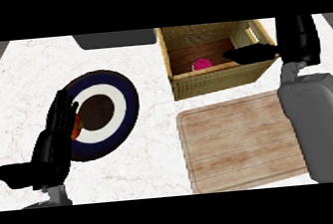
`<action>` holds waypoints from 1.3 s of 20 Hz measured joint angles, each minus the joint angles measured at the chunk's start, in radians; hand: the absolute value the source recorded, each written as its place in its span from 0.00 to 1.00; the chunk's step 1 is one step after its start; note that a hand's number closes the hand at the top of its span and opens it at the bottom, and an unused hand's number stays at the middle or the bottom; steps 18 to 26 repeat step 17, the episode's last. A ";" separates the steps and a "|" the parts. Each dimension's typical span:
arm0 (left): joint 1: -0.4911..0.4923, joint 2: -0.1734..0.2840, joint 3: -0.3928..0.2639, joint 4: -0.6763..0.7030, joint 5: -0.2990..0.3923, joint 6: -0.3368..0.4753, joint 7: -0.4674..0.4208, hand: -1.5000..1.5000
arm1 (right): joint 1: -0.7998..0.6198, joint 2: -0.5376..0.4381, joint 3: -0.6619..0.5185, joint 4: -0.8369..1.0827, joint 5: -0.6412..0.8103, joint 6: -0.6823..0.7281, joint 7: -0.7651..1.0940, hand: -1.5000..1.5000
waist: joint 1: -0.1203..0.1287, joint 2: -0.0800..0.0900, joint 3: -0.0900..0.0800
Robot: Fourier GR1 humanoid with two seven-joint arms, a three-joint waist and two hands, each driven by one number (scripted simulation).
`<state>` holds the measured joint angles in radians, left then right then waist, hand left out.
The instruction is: Pick the cupcake from the cutting board and place it in the basket
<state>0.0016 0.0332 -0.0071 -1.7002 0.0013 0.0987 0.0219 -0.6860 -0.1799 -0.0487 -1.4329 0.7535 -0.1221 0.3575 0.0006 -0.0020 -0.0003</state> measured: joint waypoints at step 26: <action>0.007 0.006 0.006 -0.014 0.011 -0.002 0.006 0.50 | 0.084 -0.244 -0.366 -0.201 -0.370 0.195 0.018 0.00 | -0.006 0.000 0.000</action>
